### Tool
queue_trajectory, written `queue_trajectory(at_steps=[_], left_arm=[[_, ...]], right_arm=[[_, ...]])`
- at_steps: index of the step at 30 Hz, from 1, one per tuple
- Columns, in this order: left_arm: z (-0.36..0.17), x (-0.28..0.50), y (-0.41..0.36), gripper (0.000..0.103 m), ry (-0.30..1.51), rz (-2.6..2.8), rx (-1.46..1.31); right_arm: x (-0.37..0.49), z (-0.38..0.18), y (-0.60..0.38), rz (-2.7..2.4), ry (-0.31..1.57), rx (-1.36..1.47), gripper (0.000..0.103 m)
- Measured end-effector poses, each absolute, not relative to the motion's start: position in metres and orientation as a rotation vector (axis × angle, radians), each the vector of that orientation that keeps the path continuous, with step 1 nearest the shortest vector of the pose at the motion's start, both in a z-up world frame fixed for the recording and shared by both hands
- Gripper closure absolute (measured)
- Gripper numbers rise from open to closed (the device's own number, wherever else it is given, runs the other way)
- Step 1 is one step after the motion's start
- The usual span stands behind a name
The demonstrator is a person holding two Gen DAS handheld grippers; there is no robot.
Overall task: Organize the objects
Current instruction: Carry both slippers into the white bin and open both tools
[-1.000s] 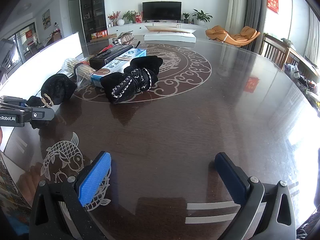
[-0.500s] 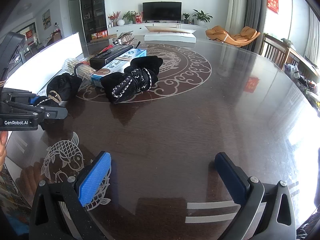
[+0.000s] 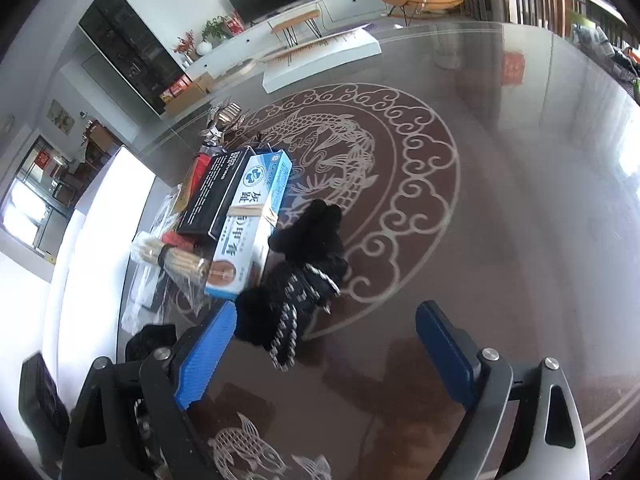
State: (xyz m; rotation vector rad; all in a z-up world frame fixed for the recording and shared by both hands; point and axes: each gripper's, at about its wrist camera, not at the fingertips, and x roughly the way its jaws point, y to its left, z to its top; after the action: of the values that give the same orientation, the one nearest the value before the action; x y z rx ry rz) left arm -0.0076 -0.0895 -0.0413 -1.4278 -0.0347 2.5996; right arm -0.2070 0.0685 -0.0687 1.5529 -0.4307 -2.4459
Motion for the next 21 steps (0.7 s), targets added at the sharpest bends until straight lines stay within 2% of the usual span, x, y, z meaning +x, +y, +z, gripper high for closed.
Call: queue_trajectory(at_steps=[2, 4, 6, 9, 13, 17, 21], left_arm=[[-0.035, -0.005, -0.094, 0.069, -0.052, 2.611, -1.407], [-0.026, -0.001, -0.103, 0.069, -0.08, 2.623, -1.38], [-0.018, 0.004, -0.112, 0.069, -0.1, 2.637, -1.354], [0.0, 0.012, -0.131, 0.069, -0.155, 2.662, -1.318], [0.038, 0.026, -0.173, 0.069, -0.266, 2.726, -1.239], [0.07, 0.043, -0.234, 0.069, -0.329, 2.864, -1.206], [0.076, 0.063, -0.303, 0.069, -0.361, 3.023, -1.294]], right_arm=[[-0.223, -0.078, 0.056, -2.398, -0.439, 1.607, 0.039], [-0.225, -0.087, 0.047, -2.385, -0.361, 1.662, 0.062], [-0.216, -0.085, 0.05, -2.426, -0.293, 1.654, 0.064], [-0.198, -0.074, 0.059, -2.449, -0.29, 1.617, 0.064], [-0.178, -0.034, 0.043, -2.41, -0.288, 1.507, 0.064], [-0.163, 0.02, -0.028, -2.27, -0.262, 1.332, 0.064], [-0.147, 0.056, -0.129, -2.078, -0.219, 1.199, 0.064]])
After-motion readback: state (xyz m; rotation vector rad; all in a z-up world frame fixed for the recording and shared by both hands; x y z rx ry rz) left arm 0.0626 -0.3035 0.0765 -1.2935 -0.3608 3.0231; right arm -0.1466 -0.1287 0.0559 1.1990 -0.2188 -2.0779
